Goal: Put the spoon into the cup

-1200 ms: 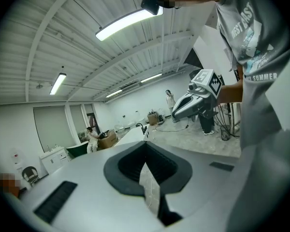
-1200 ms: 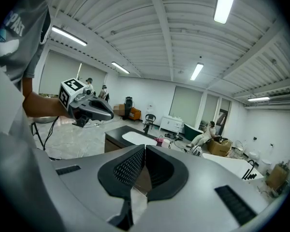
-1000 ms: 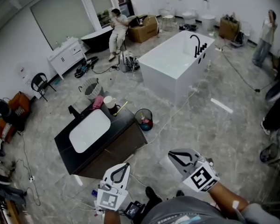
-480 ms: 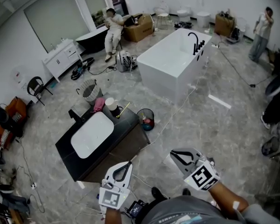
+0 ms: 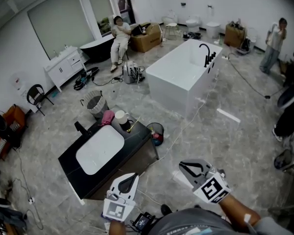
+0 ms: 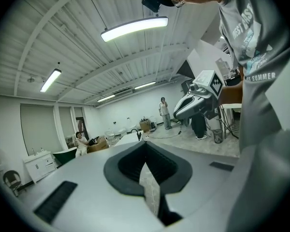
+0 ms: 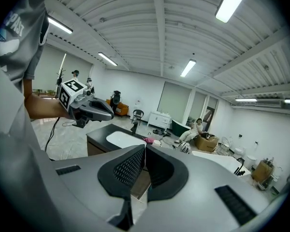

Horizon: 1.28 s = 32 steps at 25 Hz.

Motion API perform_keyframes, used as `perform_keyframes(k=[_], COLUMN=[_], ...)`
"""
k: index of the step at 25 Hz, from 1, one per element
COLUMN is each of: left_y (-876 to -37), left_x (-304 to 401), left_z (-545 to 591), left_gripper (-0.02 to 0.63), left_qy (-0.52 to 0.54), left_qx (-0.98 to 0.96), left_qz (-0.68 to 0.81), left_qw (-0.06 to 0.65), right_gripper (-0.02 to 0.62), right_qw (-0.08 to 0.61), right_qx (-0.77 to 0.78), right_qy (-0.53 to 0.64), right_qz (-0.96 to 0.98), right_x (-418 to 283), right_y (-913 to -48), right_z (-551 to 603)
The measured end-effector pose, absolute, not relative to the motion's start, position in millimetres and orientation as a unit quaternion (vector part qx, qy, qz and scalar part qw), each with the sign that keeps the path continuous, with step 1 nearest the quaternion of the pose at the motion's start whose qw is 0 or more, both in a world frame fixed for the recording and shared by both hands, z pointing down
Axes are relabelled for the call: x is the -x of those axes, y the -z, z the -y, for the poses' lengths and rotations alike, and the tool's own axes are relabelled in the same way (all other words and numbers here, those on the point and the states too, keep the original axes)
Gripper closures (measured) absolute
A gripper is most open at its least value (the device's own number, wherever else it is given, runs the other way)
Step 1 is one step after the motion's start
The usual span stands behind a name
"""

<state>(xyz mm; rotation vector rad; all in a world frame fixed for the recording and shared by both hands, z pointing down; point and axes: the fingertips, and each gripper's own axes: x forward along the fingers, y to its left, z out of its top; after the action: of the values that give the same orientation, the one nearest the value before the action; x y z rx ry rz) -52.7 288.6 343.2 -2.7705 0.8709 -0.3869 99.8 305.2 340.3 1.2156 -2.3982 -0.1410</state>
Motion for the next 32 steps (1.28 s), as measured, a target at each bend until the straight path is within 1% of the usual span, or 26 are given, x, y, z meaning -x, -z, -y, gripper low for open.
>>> perform_keyframes(k=[4,10,19,26,32], left_y=[-340,-342,-355,-349,-351], left_x=[61,76,84,54,37], left_z=[-283,-275,-258,-235,-221], left_gripper=[0.603,0.603,0.603,0.603,0.603], left_qy=[0.111,0.113,0.141,0.144,0.142], left_qx=[0.947,0.946,0.930,0.928,0.926], left_qz=[-0.286,-0.291,-0.335,-0.337,-0.344], left_qw=[0.093,0.092,0.063,0.062,0.054], right_gripper=[0.563,0.563,0.563,0.563,0.563], right_qw=[0.230,0.238,0.218,0.220,0.224], right_qx=[-0.444,-0.427,-0.390,-0.392,-0.374], right_qy=[0.057,0.047,0.053,0.036,0.033], right_qz=[0.864,0.871,0.893,0.893,0.899], right_x=[-88,-70,-67,-99,-107], right_y=[-336,-344,-343,-355,-358], right_z=[-300,-297,-253,-227,-208])
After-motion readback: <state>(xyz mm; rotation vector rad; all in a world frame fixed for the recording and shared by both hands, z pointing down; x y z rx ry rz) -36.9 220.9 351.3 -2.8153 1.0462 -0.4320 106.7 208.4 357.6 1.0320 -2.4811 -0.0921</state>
